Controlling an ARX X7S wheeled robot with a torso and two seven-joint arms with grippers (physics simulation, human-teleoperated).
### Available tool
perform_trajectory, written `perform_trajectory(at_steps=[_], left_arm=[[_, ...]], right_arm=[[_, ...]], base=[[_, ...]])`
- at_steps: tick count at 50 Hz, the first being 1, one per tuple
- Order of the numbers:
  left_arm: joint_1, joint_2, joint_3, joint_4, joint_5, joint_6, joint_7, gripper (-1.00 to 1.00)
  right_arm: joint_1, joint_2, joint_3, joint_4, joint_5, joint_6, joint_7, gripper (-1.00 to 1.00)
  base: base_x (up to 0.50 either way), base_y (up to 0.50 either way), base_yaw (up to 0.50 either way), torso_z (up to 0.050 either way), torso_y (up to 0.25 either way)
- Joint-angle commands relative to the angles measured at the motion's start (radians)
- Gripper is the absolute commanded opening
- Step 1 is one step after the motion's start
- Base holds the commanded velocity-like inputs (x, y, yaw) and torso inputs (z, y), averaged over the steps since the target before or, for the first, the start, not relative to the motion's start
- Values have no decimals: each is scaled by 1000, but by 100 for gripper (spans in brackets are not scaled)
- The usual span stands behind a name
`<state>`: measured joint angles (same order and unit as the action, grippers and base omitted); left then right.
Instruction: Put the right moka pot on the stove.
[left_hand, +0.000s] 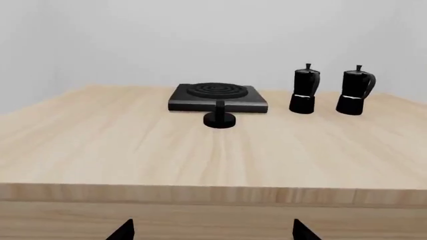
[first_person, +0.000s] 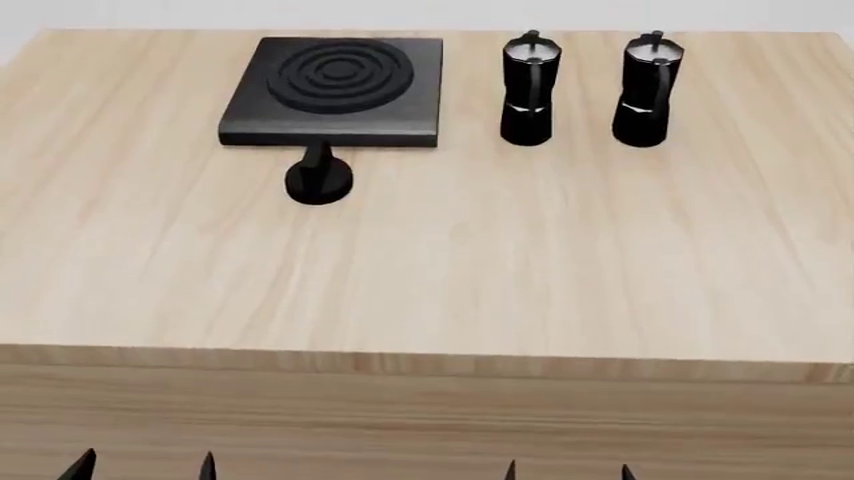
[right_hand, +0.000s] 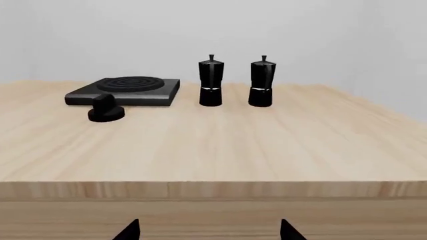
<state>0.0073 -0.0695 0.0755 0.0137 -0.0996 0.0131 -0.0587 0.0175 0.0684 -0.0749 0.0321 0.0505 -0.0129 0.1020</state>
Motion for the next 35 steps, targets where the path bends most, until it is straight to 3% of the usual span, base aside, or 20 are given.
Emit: perform_trajectory(at_steps=[1, 35], left_arm=[[-1, -14, 10, 1, -29, 10, -11, 100], [-13, -38, 44, -27, -45, 41, -82, 100]], right_arm=[[7, 9, -18, 9, 2, 5, 33, 100], [20, 43, -62, 40, 18, -19, 86, 100]], base=[[0, 0, 0, 0, 0], [220, 30, 0, 0, 0]])
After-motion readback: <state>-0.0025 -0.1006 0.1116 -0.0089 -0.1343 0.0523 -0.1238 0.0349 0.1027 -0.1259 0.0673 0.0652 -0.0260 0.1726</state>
